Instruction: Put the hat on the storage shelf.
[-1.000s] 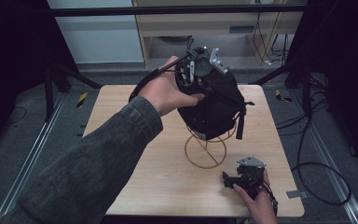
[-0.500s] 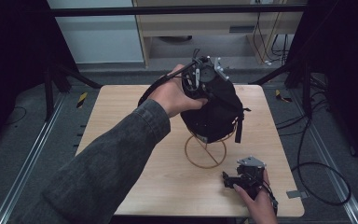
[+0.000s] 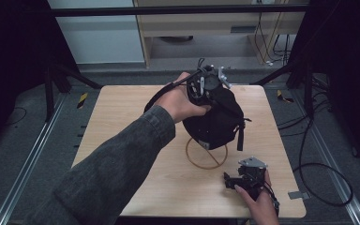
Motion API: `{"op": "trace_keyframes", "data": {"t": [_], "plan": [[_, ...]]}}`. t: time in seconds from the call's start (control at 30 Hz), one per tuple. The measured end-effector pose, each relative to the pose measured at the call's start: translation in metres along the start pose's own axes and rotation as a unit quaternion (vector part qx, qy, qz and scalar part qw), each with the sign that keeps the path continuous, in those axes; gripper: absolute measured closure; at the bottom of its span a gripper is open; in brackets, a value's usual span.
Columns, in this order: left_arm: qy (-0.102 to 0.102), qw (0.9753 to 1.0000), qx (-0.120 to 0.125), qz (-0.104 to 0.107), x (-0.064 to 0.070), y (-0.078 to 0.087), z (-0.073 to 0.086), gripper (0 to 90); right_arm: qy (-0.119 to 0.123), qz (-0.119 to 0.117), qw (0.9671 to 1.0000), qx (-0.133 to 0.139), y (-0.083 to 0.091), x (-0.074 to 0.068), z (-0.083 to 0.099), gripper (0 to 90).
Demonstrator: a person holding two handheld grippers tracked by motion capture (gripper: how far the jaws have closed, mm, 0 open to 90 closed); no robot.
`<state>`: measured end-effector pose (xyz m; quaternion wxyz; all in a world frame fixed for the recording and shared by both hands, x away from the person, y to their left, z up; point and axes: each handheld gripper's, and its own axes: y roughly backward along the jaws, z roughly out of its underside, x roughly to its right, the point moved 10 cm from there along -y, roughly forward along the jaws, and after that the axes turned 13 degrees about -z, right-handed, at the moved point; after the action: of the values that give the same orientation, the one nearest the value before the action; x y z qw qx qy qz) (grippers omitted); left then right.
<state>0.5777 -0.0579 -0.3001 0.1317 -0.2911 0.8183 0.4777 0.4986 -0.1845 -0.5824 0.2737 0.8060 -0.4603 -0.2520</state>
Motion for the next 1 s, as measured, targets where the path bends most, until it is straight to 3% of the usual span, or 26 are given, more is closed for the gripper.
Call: {"op": "trace_keyframes", "data": {"t": [0.33, 1.0], "plan": [[0.002, 1.0000, 0.000, 0.007, 0.009, -0.010, 0.006, 70.7, 0.000, 0.000, 1.0000, 0.001, 0.000, 0.000, 0.000, 0.4], [0.009, 0.9999, 0.003, 0.006, 0.011, -0.016, 0.006, 67.4, 0.002, 0.001, 1.0000, 0.001, 0.000, 0.000, 0.000, 0.4]]}}
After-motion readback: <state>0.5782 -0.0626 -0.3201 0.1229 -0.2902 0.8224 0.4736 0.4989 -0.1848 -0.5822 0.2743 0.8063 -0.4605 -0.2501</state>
